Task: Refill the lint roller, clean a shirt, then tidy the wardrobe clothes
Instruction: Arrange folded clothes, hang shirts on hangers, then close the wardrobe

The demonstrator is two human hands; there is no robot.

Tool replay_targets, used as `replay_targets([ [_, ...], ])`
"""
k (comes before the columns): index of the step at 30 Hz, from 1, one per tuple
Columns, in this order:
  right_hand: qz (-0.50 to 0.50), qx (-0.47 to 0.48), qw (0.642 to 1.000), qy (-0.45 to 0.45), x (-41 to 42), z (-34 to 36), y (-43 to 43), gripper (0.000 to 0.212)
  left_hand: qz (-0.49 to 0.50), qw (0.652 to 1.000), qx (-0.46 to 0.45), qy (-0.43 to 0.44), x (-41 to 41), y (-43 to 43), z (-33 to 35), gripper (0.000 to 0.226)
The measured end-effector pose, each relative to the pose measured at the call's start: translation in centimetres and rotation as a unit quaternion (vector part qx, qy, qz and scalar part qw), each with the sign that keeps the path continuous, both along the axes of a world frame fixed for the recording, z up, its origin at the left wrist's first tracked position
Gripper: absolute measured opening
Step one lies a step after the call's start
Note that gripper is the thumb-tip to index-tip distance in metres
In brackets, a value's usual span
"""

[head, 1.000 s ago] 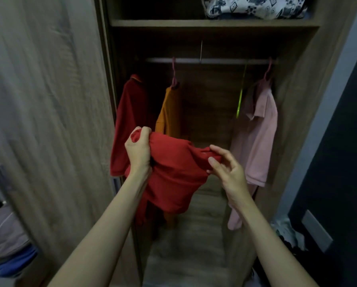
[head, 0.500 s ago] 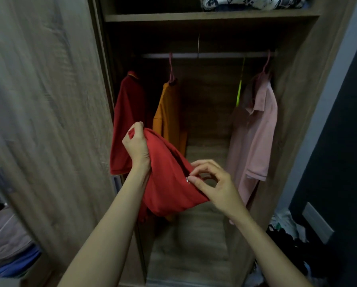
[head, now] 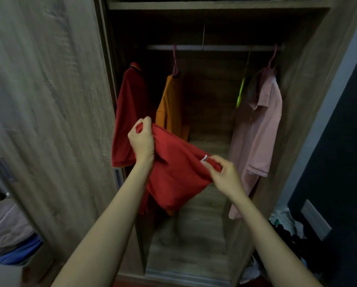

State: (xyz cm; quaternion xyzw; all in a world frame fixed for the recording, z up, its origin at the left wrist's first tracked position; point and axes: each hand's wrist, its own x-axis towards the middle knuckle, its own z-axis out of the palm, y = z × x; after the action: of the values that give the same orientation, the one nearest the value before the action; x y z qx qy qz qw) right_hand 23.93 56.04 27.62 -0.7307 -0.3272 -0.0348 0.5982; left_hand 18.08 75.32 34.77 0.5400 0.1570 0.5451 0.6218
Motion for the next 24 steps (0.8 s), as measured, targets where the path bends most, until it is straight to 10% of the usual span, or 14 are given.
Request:
replay_targets([
  [5,-0.036,-0.007,0.999,-0.017,3.0,3.1,-1.4,0.019,-0.093,0.973,0.181,0.111,-1.6,2.0,-4.0,0.036],
  [15,-0.020,-0.229,0.956,-0.184,4.4,8.3,-0.7,0.037,-0.168,0.799,0.433,0.381,-2.7,2.6,-6.8,0.053],
  [24,-0.006,-0.118,0.983,-0.143,4.1,9.0,-1.0,0.029,-0.263,0.926,0.201,0.183,0.4,-3.8,-5.9,0.034],
])
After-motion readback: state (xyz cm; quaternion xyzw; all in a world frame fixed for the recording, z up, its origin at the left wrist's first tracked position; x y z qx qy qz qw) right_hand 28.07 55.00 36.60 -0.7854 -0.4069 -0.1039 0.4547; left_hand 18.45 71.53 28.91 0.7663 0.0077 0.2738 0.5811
